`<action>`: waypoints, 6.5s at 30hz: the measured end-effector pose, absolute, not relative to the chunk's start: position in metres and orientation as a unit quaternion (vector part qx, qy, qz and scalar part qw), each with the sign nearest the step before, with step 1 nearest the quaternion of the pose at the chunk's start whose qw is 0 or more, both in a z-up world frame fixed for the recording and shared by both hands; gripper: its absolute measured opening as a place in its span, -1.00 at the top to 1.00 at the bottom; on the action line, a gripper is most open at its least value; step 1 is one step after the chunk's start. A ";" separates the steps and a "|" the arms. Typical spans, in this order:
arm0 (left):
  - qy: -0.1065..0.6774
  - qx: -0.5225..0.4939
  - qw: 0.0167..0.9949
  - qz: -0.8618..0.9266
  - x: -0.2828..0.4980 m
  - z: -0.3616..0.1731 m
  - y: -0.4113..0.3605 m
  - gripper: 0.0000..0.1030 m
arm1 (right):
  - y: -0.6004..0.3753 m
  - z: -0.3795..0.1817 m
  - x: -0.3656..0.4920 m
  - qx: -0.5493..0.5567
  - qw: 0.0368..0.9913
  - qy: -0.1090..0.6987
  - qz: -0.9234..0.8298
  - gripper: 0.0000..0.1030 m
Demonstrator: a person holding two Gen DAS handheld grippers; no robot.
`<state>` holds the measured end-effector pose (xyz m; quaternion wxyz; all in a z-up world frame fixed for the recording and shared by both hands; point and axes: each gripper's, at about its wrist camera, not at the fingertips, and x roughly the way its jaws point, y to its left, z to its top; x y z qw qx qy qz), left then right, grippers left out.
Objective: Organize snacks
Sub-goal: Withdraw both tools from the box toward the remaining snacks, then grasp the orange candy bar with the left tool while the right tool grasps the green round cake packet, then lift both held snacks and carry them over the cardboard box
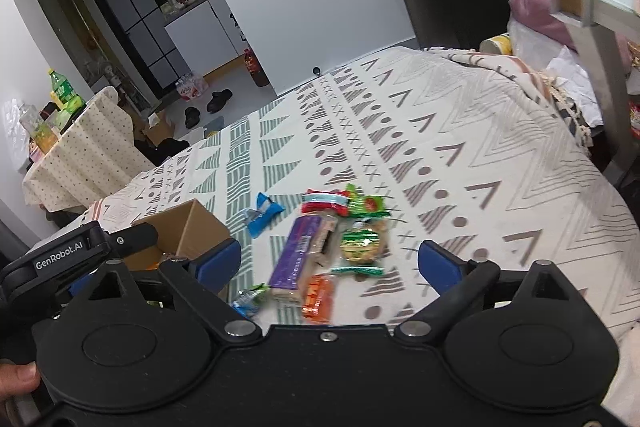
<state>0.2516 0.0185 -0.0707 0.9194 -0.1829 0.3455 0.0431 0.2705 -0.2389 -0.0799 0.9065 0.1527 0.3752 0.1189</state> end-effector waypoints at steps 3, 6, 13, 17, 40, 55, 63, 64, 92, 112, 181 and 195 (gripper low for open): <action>0.346 -0.176 0.921 0.032 0.251 -0.071 0.006 -0.88 | -0.252 -0.084 0.269 0.160 0.904 0.379 0.121 -0.86; 0.346 -0.172 0.922 0.023 0.249 -0.072 -0.005 -0.88 | -0.263 -0.089 0.266 0.169 0.900 0.382 0.126 -0.85; 0.349 -0.150 0.925 -0.001 0.248 -0.077 -0.032 -0.88 | -0.282 -0.115 0.274 0.191 0.885 0.405 0.130 -0.68; 0.361 -0.138 0.922 -0.004 0.250 -0.090 -0.045 -0.86 | -0.288 -0.131 0.282 0.214 0.875 0.414 0.133 -0.52; 0.456 -0.128 0.881 0.009 0.305 -0.183 -0.083 -0.18 | -0.302 -0.208 0.342 0.285 0.826 0.454 0.173 -0.21; 0.476 -0.117 0.872 0.007 0.317 -0.195 -0.090 0.71 | -0.280 -0.225 0.377 0.290 0.820 0.446 0.211 -0.21; 0.501 -0.110 0.859 0.000 0.317 -0.201 -0.094 0.49 | -0.275 -0.226 0.383 0.286 0.826 0.441 0.205 -0.19; 0.503 -0.111 0.857 0.001 0.316 -0.202 -0.094 0.47 | -0.273 -0.226 0.384 0.283 0.827 0.441 0.204 -0.19; 0.469 -0.171 0.866 0.001 0.300 -0.179 -0.071 0.68 | -0.275 -0.204 0.338 0.240 0.833 0.467 0.174 1.00; 0.428 -0.186 0.885 0.015 0.296 -0.156 -0.049 0.68 | -0.230 -0.198 0.358 0.165 0.874 0.428 0.161 -0.27; 0.321 -0.251 0.910 0.079 0.246 -0.071 0.064 0.68 | -0.135 -0.070 0.296 0.118 0.916 0.341 0.177 0.07; 0.322 -0.282 0.893 0.139 0.229 -0.074 0.122 0.68 | -0.079 -0.076 0.296 0.119 0.904 0.350 0.213 0.07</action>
